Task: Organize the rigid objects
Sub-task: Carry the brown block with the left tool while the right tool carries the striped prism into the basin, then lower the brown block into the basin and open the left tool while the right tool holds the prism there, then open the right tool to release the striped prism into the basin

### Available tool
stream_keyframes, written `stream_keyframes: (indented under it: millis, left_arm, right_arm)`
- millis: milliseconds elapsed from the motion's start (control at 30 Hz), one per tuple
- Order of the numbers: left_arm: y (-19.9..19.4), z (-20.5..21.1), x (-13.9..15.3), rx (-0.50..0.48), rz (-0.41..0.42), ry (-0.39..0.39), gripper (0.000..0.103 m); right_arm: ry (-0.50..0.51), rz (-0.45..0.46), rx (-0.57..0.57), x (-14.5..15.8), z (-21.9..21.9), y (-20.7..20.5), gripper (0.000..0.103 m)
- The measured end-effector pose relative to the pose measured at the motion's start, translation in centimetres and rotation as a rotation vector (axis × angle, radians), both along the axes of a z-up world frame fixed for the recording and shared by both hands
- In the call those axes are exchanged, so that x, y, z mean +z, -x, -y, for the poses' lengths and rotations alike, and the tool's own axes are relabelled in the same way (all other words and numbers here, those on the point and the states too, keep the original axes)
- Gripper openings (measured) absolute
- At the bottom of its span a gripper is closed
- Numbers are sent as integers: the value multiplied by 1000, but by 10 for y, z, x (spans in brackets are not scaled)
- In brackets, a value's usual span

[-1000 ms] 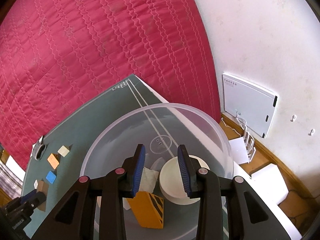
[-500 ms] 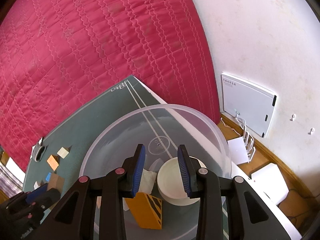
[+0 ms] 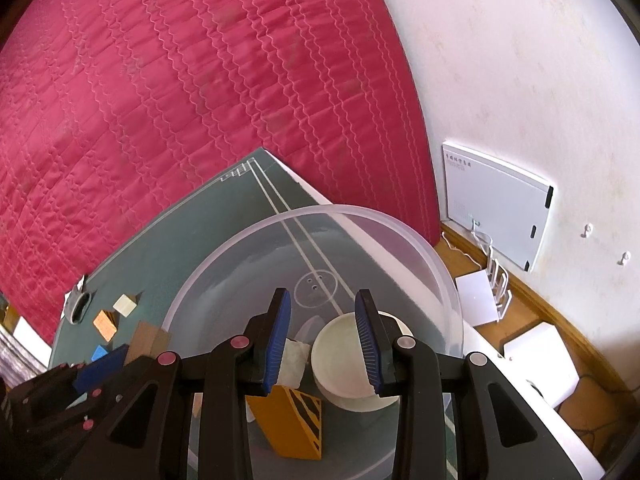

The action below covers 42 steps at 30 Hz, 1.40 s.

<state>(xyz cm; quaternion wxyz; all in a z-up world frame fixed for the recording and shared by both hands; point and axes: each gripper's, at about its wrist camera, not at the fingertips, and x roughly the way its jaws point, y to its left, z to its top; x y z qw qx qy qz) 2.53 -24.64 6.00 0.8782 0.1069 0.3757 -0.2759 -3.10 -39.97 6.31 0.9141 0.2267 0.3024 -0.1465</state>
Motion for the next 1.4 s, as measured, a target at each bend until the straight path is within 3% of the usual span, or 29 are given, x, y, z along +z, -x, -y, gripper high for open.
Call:
stream_keyframes:
  millis: [333, 467, 700, 833, 1033, 1400]
  left_arm:
    - [-16, 12, -2, -9, 13, 8, 30]
    - [-16, 10, -2, 3, 19, 15, 45]
    - [-18, 1, 0, 51, 44, 6, 62]
    - [-17, -5, 3, 80, 76, -7, 80]
    - [-14, -10, 4, 109, 118, -37, 90]
    - [-13, -22, 0, 149, 123, -54, 94]
  right_arm:
    - [1, -2, -1, -3, 0, 0, 35]
    - [0, -6, 1, -5, 1, -1, 35]
    - [6, -11, 14, -7, -2, -1, 35]
    - [11, -14, 21, -7, -4, -1, 35]
    - [13, -13, 21, -6, -5, -1, 35]
    - [29, -9, 20, -5, -6, -2, 37]
